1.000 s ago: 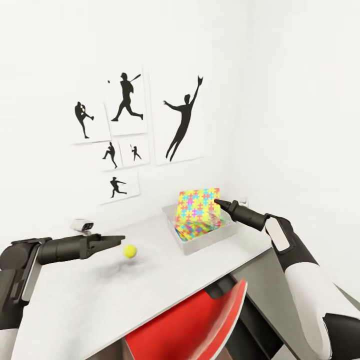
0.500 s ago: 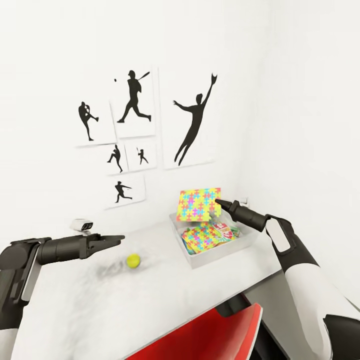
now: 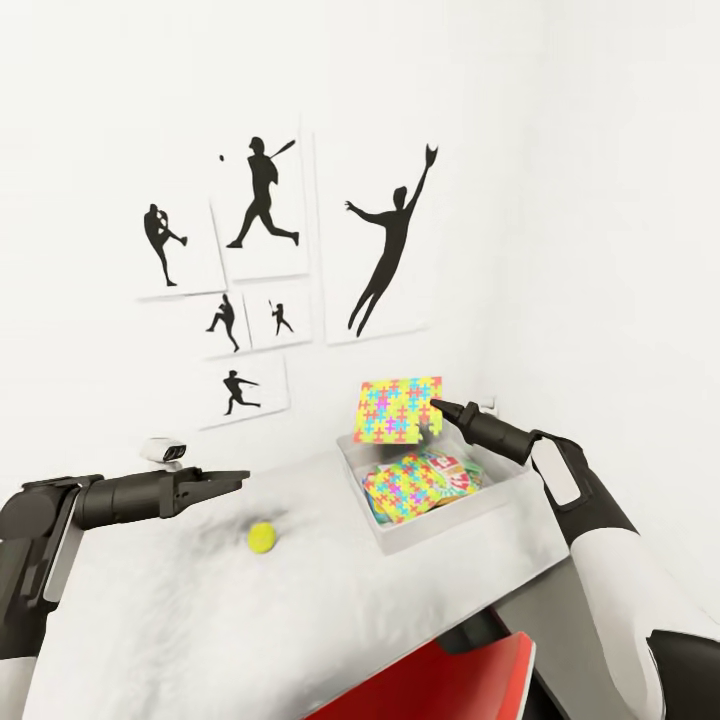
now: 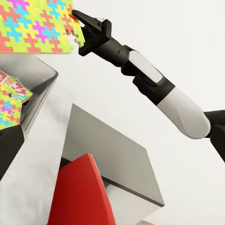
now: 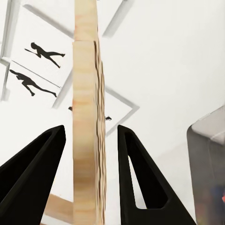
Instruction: Put all the toys in the child's room - the three board games (two on the bed and one on the table), the two jigsaw puzzles on the table, and the tennis ball on the table - inside the toy box on the table in the child's room.
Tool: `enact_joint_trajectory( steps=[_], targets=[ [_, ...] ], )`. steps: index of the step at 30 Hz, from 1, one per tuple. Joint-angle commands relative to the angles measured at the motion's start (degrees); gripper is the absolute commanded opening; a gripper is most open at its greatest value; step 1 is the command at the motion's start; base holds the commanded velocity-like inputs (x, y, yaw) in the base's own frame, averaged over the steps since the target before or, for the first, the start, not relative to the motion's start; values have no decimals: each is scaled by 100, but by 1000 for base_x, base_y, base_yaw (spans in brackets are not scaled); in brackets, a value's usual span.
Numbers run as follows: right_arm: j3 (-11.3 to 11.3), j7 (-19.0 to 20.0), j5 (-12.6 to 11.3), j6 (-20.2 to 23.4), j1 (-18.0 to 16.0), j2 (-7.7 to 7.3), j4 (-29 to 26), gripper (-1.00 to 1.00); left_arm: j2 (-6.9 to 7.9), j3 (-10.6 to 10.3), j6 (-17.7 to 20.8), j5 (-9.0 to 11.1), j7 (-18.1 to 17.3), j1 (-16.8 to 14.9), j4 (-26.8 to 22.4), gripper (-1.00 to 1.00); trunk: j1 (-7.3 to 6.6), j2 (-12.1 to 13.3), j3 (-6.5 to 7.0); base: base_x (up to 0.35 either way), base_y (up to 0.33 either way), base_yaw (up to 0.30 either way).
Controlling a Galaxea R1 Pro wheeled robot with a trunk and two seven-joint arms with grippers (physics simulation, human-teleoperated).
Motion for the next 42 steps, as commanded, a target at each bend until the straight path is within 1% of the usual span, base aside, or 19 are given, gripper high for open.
enact_joint_trajectory(
  steps=[1, 18, 20, 21, 24, 26, 28, 32, 35, 38, 42],
  targets=[
    [-11, 12, -8, 33, -6, 1, 1, -100, 1, -1, 61, -4, -24, -5, -1, 100, 4, -11, -11, 86, 0, 0],
    [-18, -16, 28, 108, -6, 2, 22, -100, 9, 6, 61, -4, -24, -5, -1, 100, 4, -11, -11, 8, 0, 0],
    [-36, -124, 29, 130, -8, 7, 162, -100, 9, 4, 61, -4, -24, -5, -1, 100, 4, -11, -11, 0, 0, 0],
    [-39, -241, 20, 161, -20, 8, 296, -100, 9, 2, 61, -4, -24, -5, -1, 100, 4, -11, -11, 0, 0, 0],
    [-51, -788, -13, 463, -199, -2, 723, -100, 9, 0, 61, -4, -24, -5, -1, 100, 4, -11, -11, 0, 0, 0],
    [-57, -1108, -21, 651, -360, 3, 842, -100, 9, 0, 61, -4, -24, -5, -1, 100, 4, -11, -11, 0, 0, 0],
    [-64, -1315, -29, 741, -475, -3, 892, -100, 9, 0, 61, -4, -24, -5, -1, 100, 4, -11, -11, 0, 0, 0],
    [-72, -1435, -82, 796, -553, -43, 890, -100, 9, 0, 59, -1, -24, -4, -1, 100, 4, -11, -11, 0, 0, 0],
    [-163, -1450, -125, 809, -565, -62, 882, -100, 9, 3, 57, 1, -24, -4, 6, 100, 4, -11, -12, 0, 0, 6],
    [-239, -1452, -137, 814, -561, -46, 878, -100, 9, 6, 57, 4, -24, -5, 7, 100, 4, -11, -27, 0, 0, 87],
    [-273, -1438, -145, 828, -560, -48, 894, -100, 9, 8, 55, 3, -24, -2, 8, 100, 4, -11, -58, 0, 0, 111]
  ],
)
